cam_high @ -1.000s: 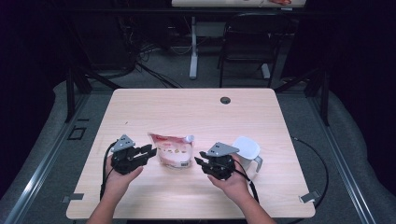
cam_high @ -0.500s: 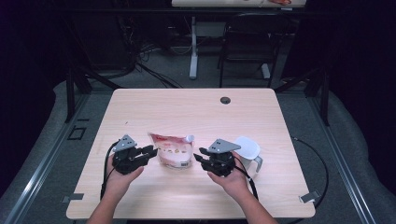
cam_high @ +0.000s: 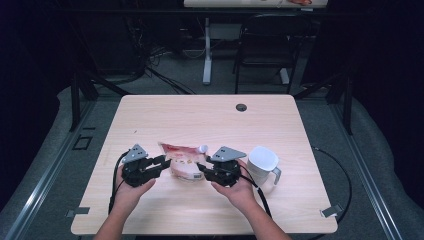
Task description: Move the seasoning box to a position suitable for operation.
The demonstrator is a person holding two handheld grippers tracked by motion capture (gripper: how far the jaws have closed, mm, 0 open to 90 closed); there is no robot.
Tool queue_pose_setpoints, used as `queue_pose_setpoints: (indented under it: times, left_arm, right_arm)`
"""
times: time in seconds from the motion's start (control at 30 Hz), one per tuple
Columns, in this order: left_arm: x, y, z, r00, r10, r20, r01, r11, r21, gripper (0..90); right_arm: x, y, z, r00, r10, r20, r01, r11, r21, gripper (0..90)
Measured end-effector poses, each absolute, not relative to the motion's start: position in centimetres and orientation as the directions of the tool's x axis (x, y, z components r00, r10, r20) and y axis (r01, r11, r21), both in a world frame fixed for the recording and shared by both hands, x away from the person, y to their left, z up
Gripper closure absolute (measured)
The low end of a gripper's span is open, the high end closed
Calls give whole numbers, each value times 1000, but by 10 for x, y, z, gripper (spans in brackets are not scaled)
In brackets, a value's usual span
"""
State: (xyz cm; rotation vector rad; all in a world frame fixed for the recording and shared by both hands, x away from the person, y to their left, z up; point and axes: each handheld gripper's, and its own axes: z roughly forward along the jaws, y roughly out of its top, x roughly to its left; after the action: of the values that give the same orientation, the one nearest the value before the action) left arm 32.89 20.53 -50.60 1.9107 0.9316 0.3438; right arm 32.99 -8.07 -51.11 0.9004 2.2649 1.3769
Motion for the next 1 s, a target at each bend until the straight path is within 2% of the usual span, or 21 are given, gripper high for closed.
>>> queue_pose_setpoints:
  times: [0.13, 0.33, 0.47, 0.8, 1.0]
  left_arm:
    - [327, 204, -504, 674, 726, -134, 457, -268, 848, 709]
    - [324, 203, -502, 676, 724, -137, 457, -266, 849, 736]
    - [322, 202, -502, 674, 727, -134, 455, -265, 850, 763]
    - [312, 202, -497, 692, 707, -146, 453, -268, 851, 765]
    - [311, 202, -498, 699, 701, -143, 445, -270, 854, 725]
  right_arm:
    - [329, -82, -509, -740, 669, 62, 357, 313, 880, 713]
    - [321, -82, -506, -755, 652, 66, 360, 328, 873, 759]
    - [316, -84, -505, -761, 639, 108, 387, 315, 866, 800]
    - [304, -89, -506, -775, 612, 156, 411, 302, 860, 812]
    - [300, -92, -508, -779, 612, 140, 395, 303, 867, 771]
